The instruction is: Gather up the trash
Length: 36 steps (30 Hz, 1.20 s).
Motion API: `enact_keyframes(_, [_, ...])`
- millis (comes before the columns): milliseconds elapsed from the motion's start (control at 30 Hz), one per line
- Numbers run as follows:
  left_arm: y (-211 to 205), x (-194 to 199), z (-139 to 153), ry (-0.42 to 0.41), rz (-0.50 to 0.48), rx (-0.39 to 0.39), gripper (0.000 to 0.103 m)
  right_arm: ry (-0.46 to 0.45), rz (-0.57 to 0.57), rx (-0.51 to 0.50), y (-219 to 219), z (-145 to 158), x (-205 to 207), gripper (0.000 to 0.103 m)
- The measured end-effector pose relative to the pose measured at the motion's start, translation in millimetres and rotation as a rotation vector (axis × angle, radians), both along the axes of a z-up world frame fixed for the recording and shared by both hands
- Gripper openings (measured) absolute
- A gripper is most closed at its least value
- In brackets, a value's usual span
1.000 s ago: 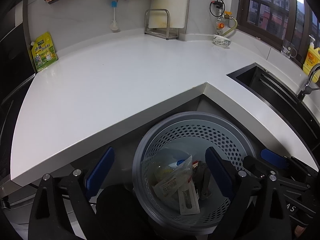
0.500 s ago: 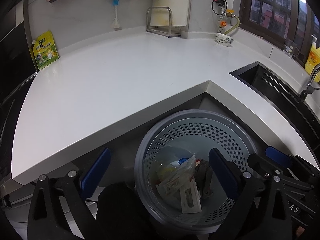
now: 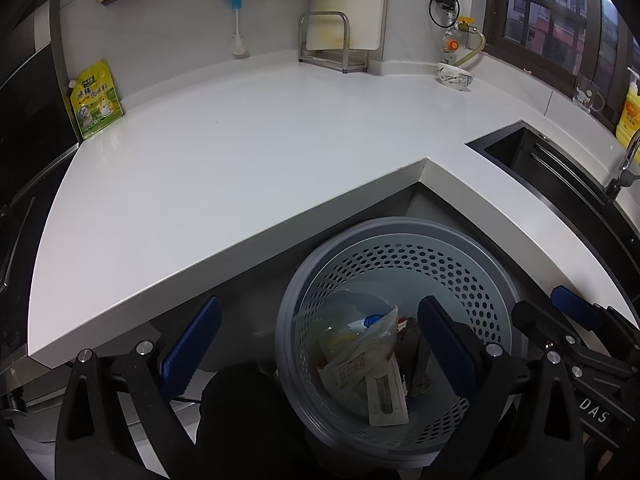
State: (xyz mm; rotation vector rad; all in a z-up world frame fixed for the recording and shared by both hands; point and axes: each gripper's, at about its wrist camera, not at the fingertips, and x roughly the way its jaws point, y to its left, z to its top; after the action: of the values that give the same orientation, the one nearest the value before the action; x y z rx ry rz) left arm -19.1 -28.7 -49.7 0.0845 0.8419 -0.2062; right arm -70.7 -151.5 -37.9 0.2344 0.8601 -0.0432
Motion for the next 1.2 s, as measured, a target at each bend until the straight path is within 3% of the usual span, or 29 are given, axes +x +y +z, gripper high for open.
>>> enact_keyframes(300, [0.0,-1.9,1.5,-0.008,-0.002,-0.005,0.097,-0.021,-0.029,-0.028,-2.7,3.7,-2.0,0.077])
enact_keyframes(1200, [-5.1,-1.1,-2.0,0.003,-0.002,0.035,0.097,-0.008,-0.005,-0.068,1.3,1.2,-1.9,0.078])
